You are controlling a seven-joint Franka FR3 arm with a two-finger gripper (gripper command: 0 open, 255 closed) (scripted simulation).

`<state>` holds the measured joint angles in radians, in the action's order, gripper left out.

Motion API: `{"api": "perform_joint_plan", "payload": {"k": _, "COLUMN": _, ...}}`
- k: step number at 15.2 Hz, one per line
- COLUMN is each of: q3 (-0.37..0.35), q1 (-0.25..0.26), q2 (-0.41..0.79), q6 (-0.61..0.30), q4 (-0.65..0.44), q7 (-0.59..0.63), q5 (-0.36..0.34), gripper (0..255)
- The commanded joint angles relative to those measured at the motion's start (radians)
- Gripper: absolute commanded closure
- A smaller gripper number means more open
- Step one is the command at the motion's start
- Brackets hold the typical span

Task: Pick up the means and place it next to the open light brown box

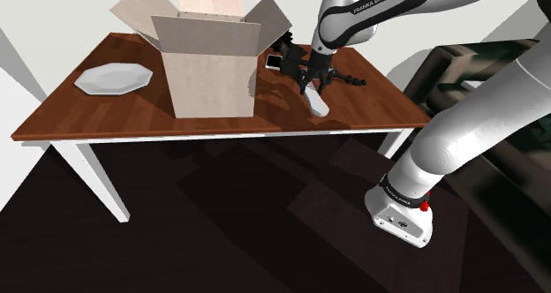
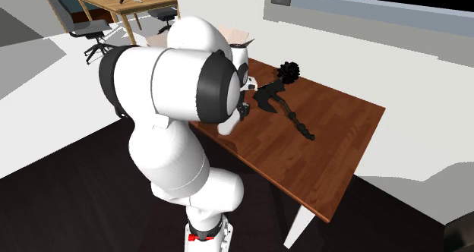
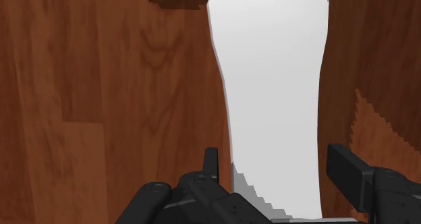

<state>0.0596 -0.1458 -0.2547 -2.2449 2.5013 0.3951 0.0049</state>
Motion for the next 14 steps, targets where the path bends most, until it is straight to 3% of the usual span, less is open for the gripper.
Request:
{"api": "perform_joint_plan", "payload": {"k": 1, "q3": 0.001, "q1": 0.000, "q2": 0.018, "q6": -0.029, "q4": 0.010, "q7": -0.001, "q5": 0.001, "gripper": 255}}
{"api": "perform_joint_plan", "payload": {"k": 5, "q3": 0.002, "q1": 0.001, "q2": 0.053, "q6": -0.087, "q4": 0.033, "q7": -0.004, "q5": 0.004, "gripper": 255}}
{"api": "perform_joint_plan", "payload": {"k": 12, "q3": 0.002, "q1": 0.001, "q2": 0.053, "q6": -0.087, "q4": 0.033, "q7": -0.004, "q5": 0.004, "gripper": 255}}
{"api": "perform_joint_plan", "payload": {"k": 13, "q3": 0.002, "q1": 0.001, "q2": 0.053, "q6": -0.087, "q4": 0.033, "q7": -0.004, "q5": 0.004, "gripper": 0}}
{"api": "perform_joint_plan", "payload": {"k": 14, "q3": 0.002, "q1": 0.001, "q2": 0.053, "q6": -0.087, "q4": 0.033, "q7": -0.004, "q5": 0.004, "gripper": 0}}
